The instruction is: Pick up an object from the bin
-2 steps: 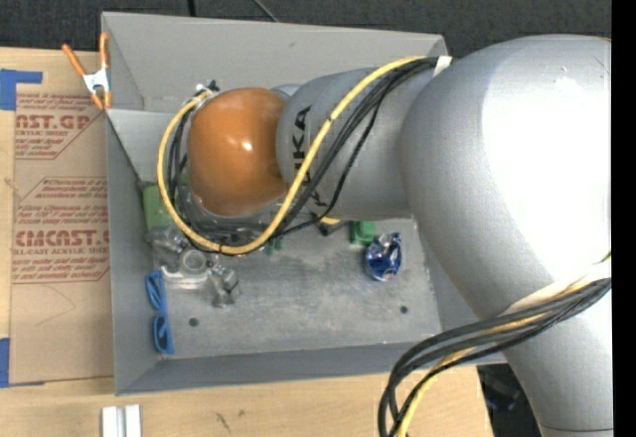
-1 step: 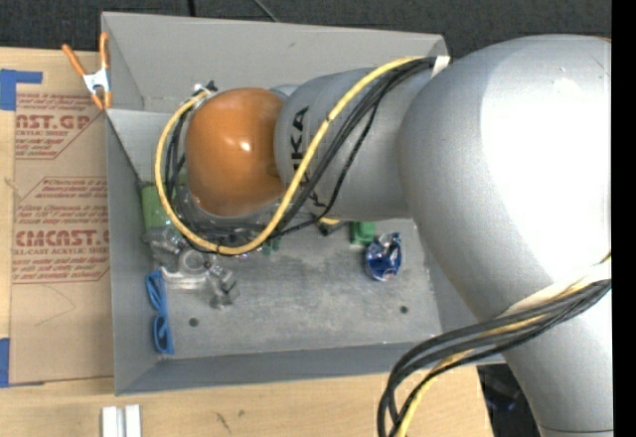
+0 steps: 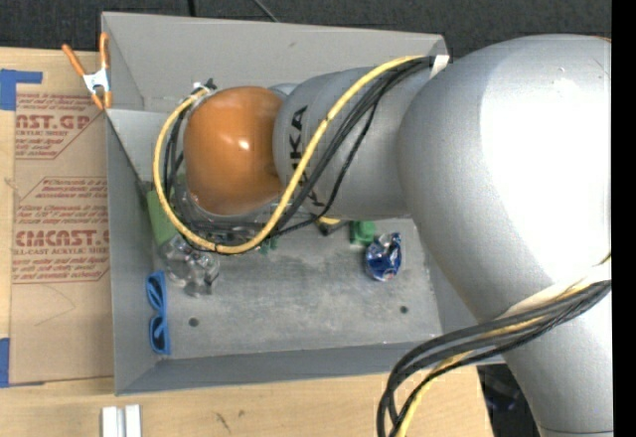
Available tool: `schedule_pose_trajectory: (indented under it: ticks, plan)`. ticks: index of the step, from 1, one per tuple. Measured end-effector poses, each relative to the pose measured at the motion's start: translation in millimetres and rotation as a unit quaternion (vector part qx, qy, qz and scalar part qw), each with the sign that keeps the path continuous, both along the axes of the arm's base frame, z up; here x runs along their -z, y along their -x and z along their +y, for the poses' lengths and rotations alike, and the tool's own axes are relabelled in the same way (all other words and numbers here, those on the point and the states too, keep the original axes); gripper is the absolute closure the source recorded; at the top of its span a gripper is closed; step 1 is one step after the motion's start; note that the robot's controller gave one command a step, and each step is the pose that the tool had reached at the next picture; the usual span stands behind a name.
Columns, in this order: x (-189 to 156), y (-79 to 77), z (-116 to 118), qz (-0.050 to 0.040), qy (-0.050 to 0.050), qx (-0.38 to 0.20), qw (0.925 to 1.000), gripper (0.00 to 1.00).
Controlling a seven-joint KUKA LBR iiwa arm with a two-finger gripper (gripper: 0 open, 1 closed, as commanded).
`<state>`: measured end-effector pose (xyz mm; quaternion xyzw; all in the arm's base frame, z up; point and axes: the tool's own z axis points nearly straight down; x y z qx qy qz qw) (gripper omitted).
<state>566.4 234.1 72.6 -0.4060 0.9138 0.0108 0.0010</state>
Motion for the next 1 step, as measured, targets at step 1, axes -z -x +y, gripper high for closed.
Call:
schedule_pose_trajectory:
  ticks: [1]
  plan:
    - [-81.4,-2.1,1.9,-0.0087,0.007,0.0,0.9999,1.0]
